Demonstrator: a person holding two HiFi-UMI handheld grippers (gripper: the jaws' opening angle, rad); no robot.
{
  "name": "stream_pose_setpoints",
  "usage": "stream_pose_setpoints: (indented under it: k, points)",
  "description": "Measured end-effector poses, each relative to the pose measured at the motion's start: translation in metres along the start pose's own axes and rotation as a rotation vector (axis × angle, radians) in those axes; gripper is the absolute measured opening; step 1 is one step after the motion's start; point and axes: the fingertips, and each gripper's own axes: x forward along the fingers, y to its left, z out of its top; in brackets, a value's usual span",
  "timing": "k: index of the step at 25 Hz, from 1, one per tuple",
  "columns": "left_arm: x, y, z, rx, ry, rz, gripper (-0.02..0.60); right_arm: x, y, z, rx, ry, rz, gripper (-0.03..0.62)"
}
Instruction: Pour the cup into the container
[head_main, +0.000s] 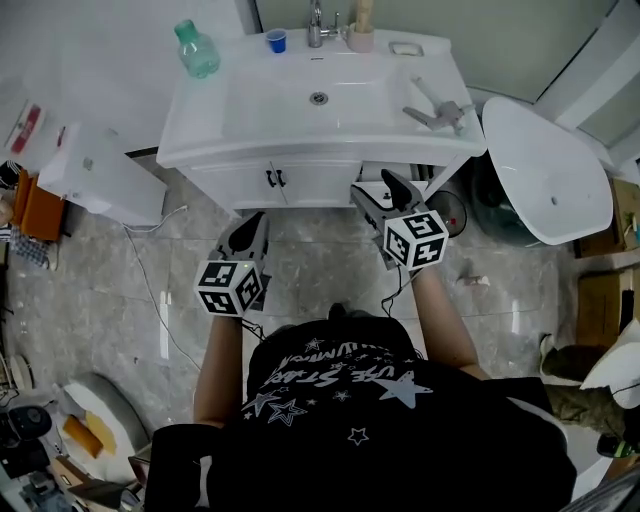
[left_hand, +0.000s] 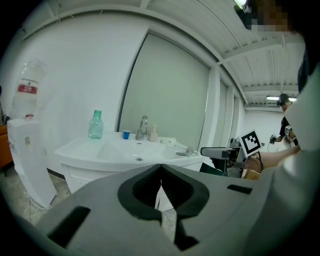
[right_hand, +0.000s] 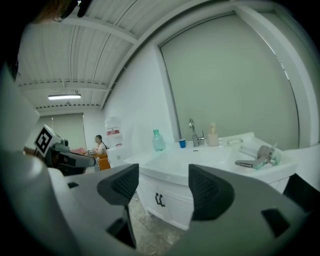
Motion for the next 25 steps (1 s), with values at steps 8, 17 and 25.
stream_pose_setpoints:
  k: [8, 17, 25]
  points:
    - [0.021, 0.021, 0.002, -0.020, 0.026, 0.033, 0.011, 0.035, -0.018, 0.000, 0.019, 0.029, 0.021, 0.313]
    - [0.076, 0.092, 0.016, -0.048, 0.012, 0.027, 0.011, 0.109, -0.038, 0.017, -0.004, 0.033, -0.004, 0.313]
    - [0.147, 0.173, 0.060, -0.049, -0.012, -0.012, 0.011, 0.201, -0.061, 0.056, -0.048, 0.036, -0.051, 0.311]
